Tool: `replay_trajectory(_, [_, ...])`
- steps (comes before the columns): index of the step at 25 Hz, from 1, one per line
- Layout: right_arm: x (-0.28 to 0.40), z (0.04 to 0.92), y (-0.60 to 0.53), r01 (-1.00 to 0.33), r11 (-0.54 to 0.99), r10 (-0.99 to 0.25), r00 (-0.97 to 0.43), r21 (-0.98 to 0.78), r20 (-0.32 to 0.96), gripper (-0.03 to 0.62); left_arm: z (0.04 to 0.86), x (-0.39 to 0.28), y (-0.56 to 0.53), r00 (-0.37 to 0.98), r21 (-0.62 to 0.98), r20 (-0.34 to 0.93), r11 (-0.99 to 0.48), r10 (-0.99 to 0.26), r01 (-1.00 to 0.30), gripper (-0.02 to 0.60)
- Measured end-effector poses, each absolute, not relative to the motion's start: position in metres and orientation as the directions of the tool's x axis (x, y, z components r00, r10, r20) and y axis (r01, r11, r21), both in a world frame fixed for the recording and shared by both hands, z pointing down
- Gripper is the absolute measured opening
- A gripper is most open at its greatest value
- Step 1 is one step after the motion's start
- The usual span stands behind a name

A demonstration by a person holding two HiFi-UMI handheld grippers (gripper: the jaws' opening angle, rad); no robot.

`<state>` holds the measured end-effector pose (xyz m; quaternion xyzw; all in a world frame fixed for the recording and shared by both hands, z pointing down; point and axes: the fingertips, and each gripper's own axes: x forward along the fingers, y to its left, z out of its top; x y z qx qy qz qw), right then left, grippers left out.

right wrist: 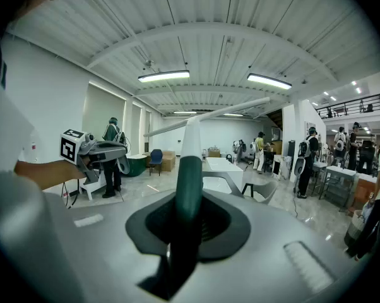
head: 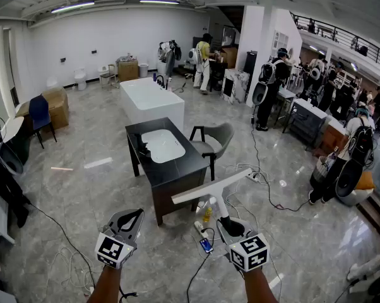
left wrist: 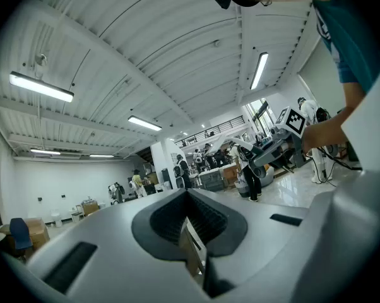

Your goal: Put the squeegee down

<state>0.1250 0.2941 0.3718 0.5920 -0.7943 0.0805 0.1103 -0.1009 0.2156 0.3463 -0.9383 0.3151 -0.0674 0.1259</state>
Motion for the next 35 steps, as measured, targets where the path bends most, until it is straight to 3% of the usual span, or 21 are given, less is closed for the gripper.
replay_trajectory(22, [0.087,0.369,0.255,-0.965,0.251,-0.932,-0.261,-0.073,0.252,0.054,0.351,-0.133,0.173,0.817,-0.228,0.016,-0.798,-0.576,-0.558,0.002])
replay_trajectory(35, [0.166,0.399,0.172,-0.930,0.347,-0.897,-0.366,-0.119,0.247,0.052,0.377,-0.062,0.120,0.754,-0.249,0.074,-0.744,-0.653,-0.620,0.002])
